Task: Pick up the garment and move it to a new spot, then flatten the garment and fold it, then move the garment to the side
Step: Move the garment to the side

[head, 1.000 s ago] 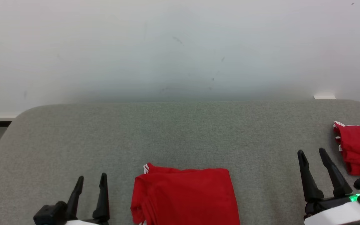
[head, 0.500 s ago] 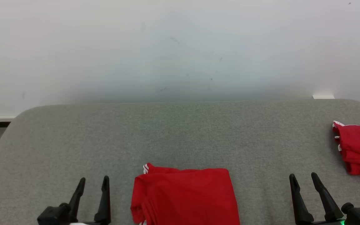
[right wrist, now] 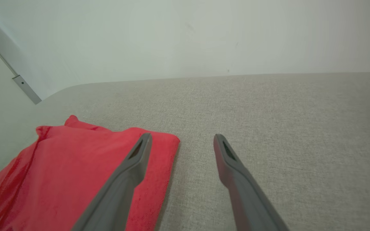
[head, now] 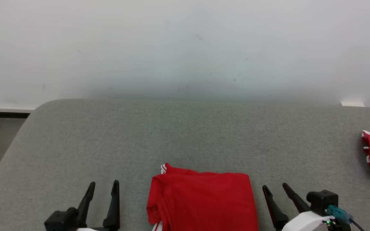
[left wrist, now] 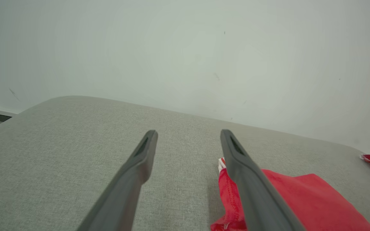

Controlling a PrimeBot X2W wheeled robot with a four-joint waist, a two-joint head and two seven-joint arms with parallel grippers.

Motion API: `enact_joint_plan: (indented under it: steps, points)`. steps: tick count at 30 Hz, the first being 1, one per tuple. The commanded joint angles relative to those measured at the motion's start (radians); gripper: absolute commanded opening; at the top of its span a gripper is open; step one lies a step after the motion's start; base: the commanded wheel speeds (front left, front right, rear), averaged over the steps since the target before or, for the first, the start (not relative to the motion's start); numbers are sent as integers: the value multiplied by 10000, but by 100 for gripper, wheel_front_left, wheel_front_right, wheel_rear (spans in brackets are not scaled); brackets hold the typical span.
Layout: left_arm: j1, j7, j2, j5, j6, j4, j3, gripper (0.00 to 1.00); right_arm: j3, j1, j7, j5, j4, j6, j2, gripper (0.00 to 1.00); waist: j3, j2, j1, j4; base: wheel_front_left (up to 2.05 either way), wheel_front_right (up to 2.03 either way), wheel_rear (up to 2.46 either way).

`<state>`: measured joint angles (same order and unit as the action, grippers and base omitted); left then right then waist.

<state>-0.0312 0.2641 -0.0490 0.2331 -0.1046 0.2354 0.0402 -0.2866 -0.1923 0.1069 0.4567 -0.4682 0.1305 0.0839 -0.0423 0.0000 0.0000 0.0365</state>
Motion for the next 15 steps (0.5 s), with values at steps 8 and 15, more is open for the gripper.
enact_joint_plan:
  steps: [8, 15]
  points:
    - [-119, -4, -37, 42, 1, 66, 66, 100, -129, -970, -1360, 768, -1905, 0, -258, 100, 35, 0, 0, 719, 0, 0, 0]
    - [-120, -5, -35, 63, -12, 144, 155, 100, -437, -1269, -2107, 1488, -3061, 0, -323, 100, 68, 0, 0, 1225, 0, 0, 0]
